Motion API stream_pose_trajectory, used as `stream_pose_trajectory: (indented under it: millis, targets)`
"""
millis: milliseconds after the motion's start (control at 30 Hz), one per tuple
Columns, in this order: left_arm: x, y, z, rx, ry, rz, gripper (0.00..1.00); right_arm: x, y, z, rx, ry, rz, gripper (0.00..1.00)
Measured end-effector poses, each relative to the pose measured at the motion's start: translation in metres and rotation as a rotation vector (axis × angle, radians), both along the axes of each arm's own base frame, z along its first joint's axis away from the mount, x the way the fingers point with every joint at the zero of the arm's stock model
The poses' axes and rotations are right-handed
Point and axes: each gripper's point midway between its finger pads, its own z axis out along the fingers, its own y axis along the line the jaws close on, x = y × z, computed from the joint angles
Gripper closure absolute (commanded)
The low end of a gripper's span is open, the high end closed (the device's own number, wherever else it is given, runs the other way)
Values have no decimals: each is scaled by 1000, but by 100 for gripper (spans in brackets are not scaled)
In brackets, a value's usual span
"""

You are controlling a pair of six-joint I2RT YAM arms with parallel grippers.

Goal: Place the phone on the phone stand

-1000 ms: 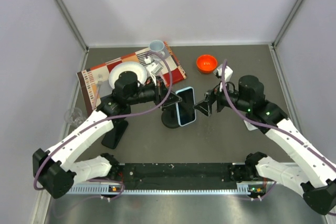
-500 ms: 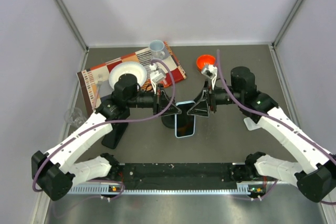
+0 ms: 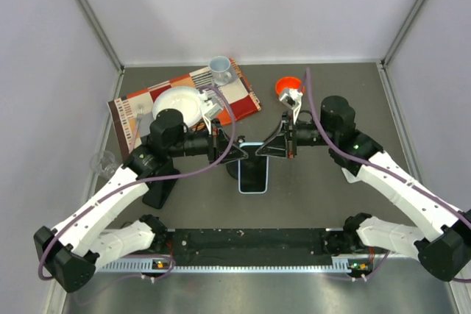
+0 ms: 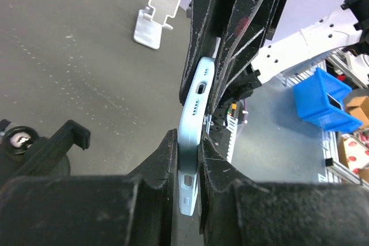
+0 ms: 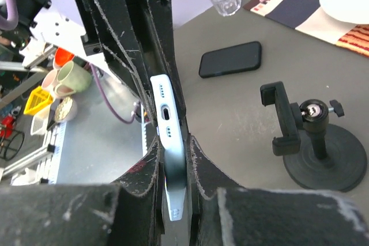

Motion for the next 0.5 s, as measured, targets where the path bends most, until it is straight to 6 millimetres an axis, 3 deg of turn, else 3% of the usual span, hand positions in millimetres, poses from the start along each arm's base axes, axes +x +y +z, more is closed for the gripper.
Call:
stream_pose_trajectory:
  millis: [33, 167, 267, 400, 500]
  targets:
    - [1, 2, 1, 2, -3, 15, 97, 1, 2, 1, 8, 0, -11, 100]
    - [3, 6, 2, 1, -13, 61, 53, 2, 4, 1, 46, 5, -72, 100]
    - [11, 6, 3, -15, -10, 103, 30, 6, 0, 6, 63, 28, -140, 100]
    - [13, 8, -4, -35, 24, 123, 24, 21, -11, 14, 96, 44, -233, 100]
    - [4, 11, -21, -47, 59, 113, 24, 28, -20, 13, 119, 55, -279, 100]
